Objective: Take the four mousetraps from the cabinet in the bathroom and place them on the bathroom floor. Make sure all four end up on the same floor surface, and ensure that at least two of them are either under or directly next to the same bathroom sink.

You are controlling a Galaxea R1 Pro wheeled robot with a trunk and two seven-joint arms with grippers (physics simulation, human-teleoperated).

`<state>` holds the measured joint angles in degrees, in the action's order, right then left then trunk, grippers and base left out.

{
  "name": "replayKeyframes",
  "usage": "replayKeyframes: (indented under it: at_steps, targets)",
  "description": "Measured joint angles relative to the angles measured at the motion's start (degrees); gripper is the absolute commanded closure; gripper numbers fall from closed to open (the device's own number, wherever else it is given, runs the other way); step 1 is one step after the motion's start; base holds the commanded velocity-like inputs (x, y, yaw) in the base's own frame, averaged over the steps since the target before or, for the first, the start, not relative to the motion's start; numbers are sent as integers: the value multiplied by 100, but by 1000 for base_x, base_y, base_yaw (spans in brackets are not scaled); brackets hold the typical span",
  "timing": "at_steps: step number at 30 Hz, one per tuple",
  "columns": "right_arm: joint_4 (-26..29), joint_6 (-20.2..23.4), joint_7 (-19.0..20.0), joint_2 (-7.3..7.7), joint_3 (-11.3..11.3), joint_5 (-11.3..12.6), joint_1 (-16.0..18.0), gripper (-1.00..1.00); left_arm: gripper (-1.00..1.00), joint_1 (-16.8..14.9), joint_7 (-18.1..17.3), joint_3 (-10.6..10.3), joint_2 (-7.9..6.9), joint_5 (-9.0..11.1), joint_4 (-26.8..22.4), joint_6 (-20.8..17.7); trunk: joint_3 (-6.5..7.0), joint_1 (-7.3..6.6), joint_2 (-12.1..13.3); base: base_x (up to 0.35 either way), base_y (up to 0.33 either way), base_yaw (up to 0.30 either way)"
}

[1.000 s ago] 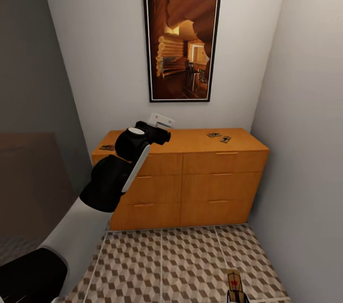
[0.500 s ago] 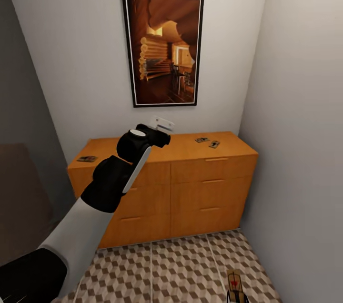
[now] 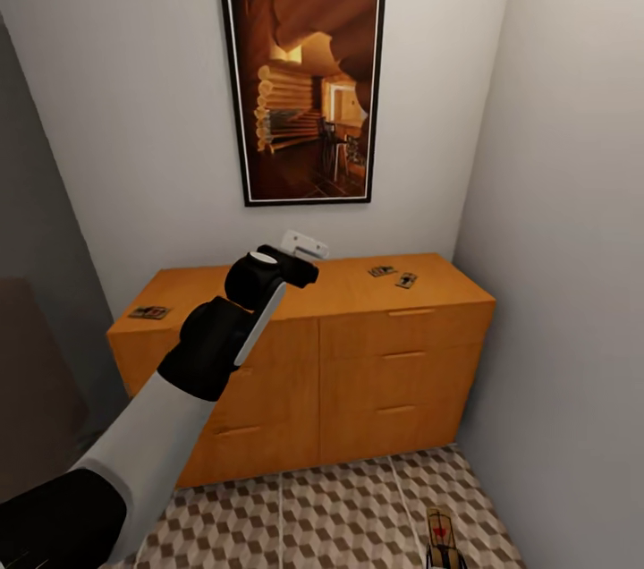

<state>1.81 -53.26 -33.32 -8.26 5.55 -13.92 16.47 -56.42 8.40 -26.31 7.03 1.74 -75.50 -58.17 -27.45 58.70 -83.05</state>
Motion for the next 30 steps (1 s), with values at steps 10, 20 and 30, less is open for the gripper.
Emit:
replayKeyframes:
  at_steps: [10, 20, 30]
  targets:
    - [-38, 79, 6, -108, 11, -2, 0, 100, -100, 39, -24, 1, 0, 7, 94, 0, 0, 1, 0, 222, 0, 0]
    - [-79, 1133, 698, -80, -41, 290, -482, 100, -100, 117, -502, 2, -7, 8, 99, 11, -1, 3, 0, 36, 0, 0]
    - [-80, 1602, 1578, -11, -32, 1844, -712, 100, -100, 136, -575, -7, 2, 8, 92, 14, 0, 1, 0, 34, -2, -26]
